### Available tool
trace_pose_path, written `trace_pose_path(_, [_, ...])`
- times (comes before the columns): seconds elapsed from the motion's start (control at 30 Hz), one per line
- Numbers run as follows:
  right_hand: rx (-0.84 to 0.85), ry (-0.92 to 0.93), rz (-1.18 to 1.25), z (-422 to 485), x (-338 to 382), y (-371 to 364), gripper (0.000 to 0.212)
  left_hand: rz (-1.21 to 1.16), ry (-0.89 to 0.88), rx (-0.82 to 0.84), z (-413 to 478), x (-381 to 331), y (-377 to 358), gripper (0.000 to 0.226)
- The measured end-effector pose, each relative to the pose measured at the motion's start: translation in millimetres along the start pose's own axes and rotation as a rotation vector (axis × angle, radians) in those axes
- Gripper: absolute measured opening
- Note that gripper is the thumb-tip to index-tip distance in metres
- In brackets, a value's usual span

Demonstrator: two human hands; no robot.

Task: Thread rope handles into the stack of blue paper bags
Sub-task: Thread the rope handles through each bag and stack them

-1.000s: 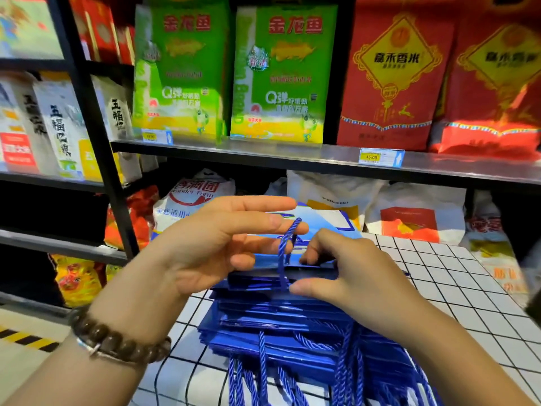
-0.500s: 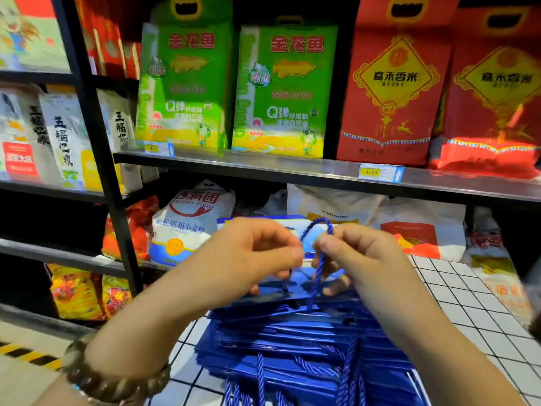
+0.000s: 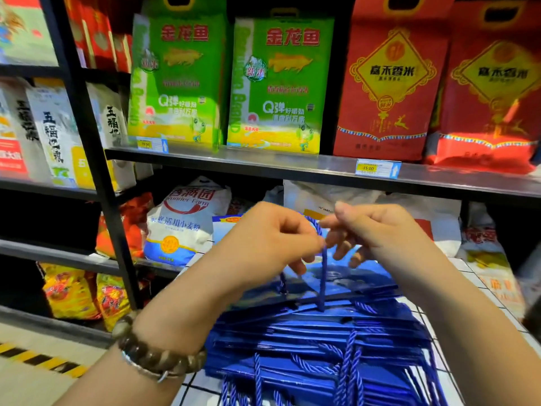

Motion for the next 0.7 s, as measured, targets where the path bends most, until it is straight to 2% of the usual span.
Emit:
trace_pose_path(0.07, [0.118, 0.013, -0.082, -8, -3, -1, 0.034, -0.082, 0.015, -0.062, 6, -3, 4, 0.027])
trace_pose_path(0.17, [0.247, 0.023, -0.176, -18, -5, -6, 0.021, -0.158, 0.013, -0.105, 12, -7, 4, 0.027])
trace_pose_path(0.3, [0.258, 0.016, -0.209, -19, -8, -4, 0.008, -0.205, 0.013, -0.155, 17, -9, 2, 0.027])
trace_pose_path(0.37, [0.214, -0.019, -0.176, -15, -10, 2, 0.01, -0.195, 0.017, -0.177, 18, -6, 3, 0.025])
trace_pose_path(0.4, [0.176, -0.041, -0.149, -13, -12, 7, 0.012, -0.113, -0.012, -0.192, 18, -5, 3, 0.024])
trace_pose_path(0.47, [0.087, -0.078, -0.116, -7, -16, 20, 0.015, 0.207, -0.128, -0.187, 12, -3, -2, 0.025])
trace_pose_path(0.57, [0.003, -0.123, -0.096, -1, -25, 32, 0.018, 0.653, -0.267, -0.074, -8, -3, -31, 0.028])
trace_pose_path(0.7, [-0.049, -0.128, -0.156, 1, -37, 37, 0.019, 0.917, -0.395, -0.056, -18, 5, -62, 0.029])
Point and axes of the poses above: each hand's wrist, its own z-axis towards the middle knuckle, its own y-axis out of the back of the hand, x = y × z, the point moved 6 cm from there along z, towards the middle knuckle, and after that the axes turned 10 degrees about -x, right-handed, at the moved point
